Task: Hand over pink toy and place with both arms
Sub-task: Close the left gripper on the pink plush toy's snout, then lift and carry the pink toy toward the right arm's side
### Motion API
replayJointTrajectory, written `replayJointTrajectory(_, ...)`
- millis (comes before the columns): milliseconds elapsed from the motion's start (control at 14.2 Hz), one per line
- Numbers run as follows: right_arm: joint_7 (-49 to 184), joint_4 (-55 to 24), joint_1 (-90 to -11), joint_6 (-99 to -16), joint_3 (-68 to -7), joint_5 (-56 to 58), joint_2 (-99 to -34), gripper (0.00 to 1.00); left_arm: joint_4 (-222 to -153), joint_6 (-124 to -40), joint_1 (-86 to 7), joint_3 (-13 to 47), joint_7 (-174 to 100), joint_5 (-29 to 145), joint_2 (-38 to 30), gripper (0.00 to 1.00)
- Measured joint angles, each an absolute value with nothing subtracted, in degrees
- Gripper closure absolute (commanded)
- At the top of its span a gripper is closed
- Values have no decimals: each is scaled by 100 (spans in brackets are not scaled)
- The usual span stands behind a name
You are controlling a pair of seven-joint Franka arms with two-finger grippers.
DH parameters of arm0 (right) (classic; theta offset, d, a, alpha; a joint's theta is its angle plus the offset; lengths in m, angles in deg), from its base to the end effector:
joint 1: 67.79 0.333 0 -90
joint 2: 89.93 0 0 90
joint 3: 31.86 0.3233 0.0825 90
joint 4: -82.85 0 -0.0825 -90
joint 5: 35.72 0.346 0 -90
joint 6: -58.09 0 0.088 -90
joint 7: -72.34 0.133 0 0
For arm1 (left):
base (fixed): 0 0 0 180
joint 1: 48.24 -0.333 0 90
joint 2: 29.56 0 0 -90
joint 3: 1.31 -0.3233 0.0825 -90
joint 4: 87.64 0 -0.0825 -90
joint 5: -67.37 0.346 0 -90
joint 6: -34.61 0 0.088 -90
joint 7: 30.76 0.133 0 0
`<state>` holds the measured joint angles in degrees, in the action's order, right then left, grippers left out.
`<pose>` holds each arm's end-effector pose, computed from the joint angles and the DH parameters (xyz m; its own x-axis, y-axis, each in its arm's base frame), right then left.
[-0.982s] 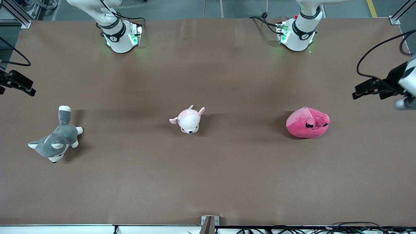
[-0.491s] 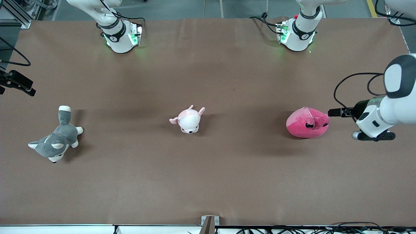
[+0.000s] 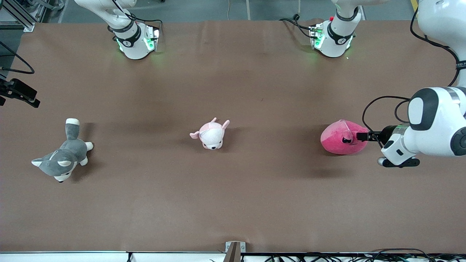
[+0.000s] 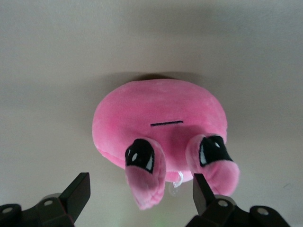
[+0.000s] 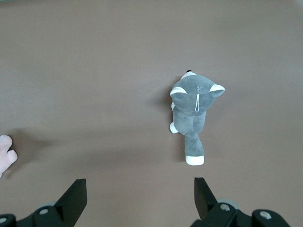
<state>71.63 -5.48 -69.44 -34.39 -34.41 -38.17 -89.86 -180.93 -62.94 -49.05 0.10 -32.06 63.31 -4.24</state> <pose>0.5219 -0.0438 0.6220 0.9958 -0.0589 0.0706 -0.0620 -0.9971 0.0437 0.5905 -0.0132 0.3414 0.9323 0.0206 -0.3612 0.0470 -0.9968 0.0645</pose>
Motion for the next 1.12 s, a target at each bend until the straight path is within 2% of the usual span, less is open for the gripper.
replayJointTrajectory(140, 7163, -548, -6944, -3439, -3441, -3817, -8986, 0, -18219, -6336, -4905, 10, -3332, 6331, -424, 68)
replayJointTrajectory(281, 7163, -548, -6944, -3439, -3441, -3817, -8986, 0, -18239, -6343, -4907, 9, -3350, 6331, -426, 92)
replayJointTrajectory(351, 7163, -548, -6944, -3439, -3441, -3817, -8986, 0, -18238, -6348, -4907, 9, -3357, 6331, -428, 100)
replayJointTrajectory(842, 7163, -528, -6944, -3446, -3441, -3817, -8987, 0, -18095, -6363, -4893, 97, -3680, 6330, -559, 100)
replayJointTrajectory(1123, 7163, -524, -6944, -3447, -3443, -3817, -8987, 0, -17533, -5964, -4878, 587, -4385, 5968, -823, 100)
